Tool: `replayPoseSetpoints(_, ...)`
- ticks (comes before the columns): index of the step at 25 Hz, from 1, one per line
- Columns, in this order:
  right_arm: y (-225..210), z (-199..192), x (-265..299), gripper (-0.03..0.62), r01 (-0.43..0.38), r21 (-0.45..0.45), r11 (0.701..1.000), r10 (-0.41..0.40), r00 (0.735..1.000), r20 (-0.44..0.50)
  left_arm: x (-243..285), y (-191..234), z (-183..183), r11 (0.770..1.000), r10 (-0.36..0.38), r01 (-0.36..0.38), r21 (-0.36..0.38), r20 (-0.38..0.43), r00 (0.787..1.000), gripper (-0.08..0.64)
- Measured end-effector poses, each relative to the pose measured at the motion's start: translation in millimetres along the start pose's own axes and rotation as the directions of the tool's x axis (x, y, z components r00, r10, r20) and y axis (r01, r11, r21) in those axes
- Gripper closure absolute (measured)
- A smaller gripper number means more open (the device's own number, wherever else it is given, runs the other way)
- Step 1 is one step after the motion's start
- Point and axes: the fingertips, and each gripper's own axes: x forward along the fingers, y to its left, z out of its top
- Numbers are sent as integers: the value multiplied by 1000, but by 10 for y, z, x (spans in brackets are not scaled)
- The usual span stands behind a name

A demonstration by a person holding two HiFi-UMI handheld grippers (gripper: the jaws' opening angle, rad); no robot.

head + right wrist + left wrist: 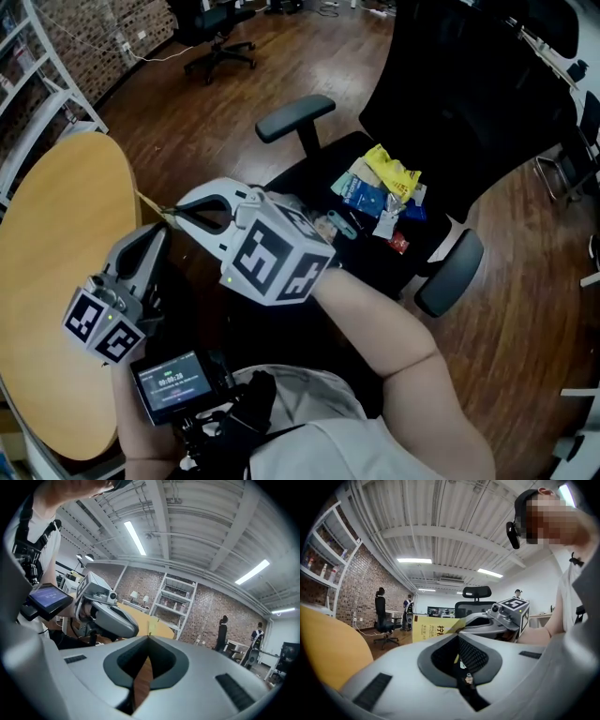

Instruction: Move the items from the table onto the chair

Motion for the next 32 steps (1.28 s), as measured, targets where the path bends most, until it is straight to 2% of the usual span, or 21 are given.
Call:
replayPoseSetpoints(7, -276, -286, -338, 592, 91, 28, 995, -90, 995, -31, 429, -190, -142, 997, -82, 82, 2, -17, 996, 551)
replayPoseSetpoints(15, -396, -386, -584, 592, 157, 58, 986, -153, 986, -70, 642, -283, -193, 990, -138, 138, -21, -42, 989, 551)
replayPoseSetpoints(25, -538, -655, -947, 592, 245, 96, 965, -232, 965, -123, 974, -518, -386, 973, -230, 227, -51, -56, 972, 551)
replayPoseSetpoints(32, -623, -896, -1196, 592, 298, 133, 945, -276, 947, -162, 1232, -637, -587, 962, -269, 263, -76, -89, 959, 551)
